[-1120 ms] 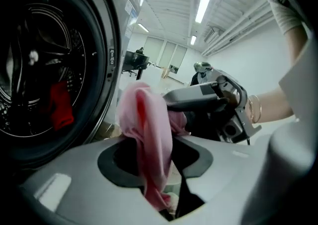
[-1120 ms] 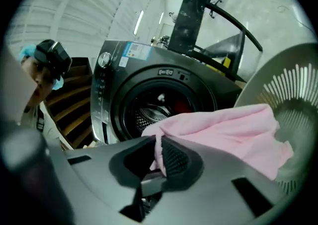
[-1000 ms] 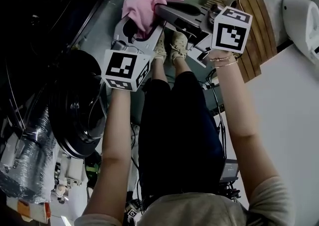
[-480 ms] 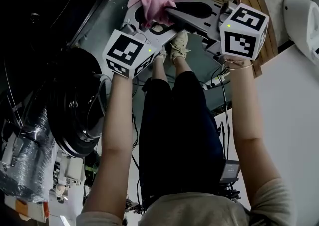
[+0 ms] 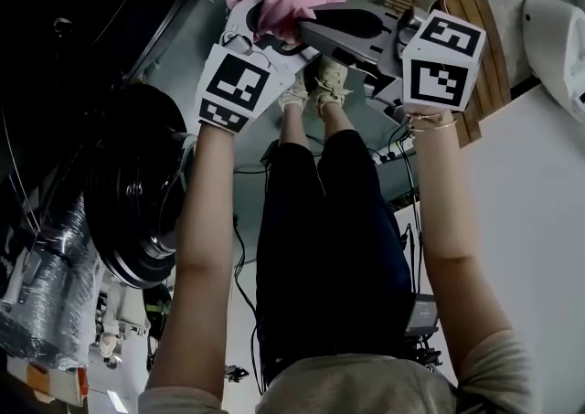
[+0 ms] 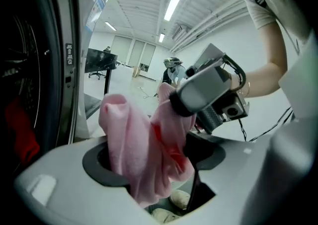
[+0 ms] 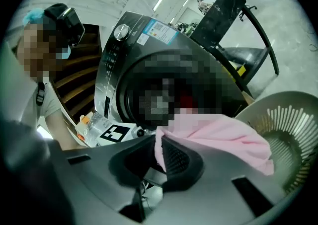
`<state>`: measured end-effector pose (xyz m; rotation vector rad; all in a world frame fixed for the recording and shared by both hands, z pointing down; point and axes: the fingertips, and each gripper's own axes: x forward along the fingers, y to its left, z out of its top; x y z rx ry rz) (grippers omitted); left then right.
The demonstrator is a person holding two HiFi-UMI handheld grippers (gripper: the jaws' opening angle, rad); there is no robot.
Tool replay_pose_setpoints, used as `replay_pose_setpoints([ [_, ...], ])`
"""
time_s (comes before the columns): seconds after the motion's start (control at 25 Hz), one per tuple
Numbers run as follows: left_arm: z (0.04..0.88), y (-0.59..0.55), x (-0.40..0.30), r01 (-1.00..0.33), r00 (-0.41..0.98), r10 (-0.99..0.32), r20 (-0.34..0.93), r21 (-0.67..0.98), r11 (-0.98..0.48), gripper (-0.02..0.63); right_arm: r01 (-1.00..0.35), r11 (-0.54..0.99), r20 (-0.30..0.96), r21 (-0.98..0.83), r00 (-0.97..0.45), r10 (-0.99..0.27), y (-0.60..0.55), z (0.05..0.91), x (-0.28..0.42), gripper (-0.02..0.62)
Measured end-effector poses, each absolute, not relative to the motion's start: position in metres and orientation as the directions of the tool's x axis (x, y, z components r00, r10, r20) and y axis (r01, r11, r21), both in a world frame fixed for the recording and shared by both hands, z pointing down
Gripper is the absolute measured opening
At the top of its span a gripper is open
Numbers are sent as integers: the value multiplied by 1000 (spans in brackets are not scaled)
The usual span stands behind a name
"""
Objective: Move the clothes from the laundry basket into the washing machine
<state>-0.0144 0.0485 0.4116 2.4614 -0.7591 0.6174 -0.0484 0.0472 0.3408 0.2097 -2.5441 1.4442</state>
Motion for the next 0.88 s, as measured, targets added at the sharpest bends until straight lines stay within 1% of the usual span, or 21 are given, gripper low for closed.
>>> replay_pose_setpoints([
  [0.04,413,46,-17,-634,723,-408,557,301,-713,344,-228,515,252,-827,-968,-24,49,341,-51,35],
  [0.08,415,45,-20,-660,699,-425,575,291,-692,250,-236,521,257,-820,-966,-33,50,343,-53,35],
  [0.12,416,44,-24,-681,681,-437,587,289,-673,177,-243,527,258,-814,-965,-47,49,343,-53,37],
  [0.16,415,43,-27,-695,671,-447,591,293,-657,134,-244,533,251,-810,-966,-61,48,343,-54,37],
  [0.2,412,42,-30,-706,665,-460,589,294,-644,112,-237,539,236,-808,-969,-72,47,342,-55,35],
  [0.28,409,38,-43,-744,630,-503,591,274,-610,97,-214,553,197,-805,-976,-91,43,338,-60,35],
  [0.4,413,25,-83,-853,494,-609,620,210,-479,94,-213,550,167,-807,-977,-134,38,339,-63,35],
  [0.52,423,11,-123,-937,335,-679,653,156,-312,94,-273,533,201,-801,-961,-190,31,349,-59,35],
  [0.6,427,4,-141,-960,271,-698,663,129,-250,94,-311,525,236,-792,-950,-205,30,357,-58,35],
  [0.76,432,-17,-175,-985,167,-730,662,80,-153,94,-323,552,292,-769,-945,-147,41,372,-63,35],
  [0.88,433,-43,-211,-998,59,-779,624,39,-45,94,-337,547,308,-766,-940,-148,40,385,-66,35],
])
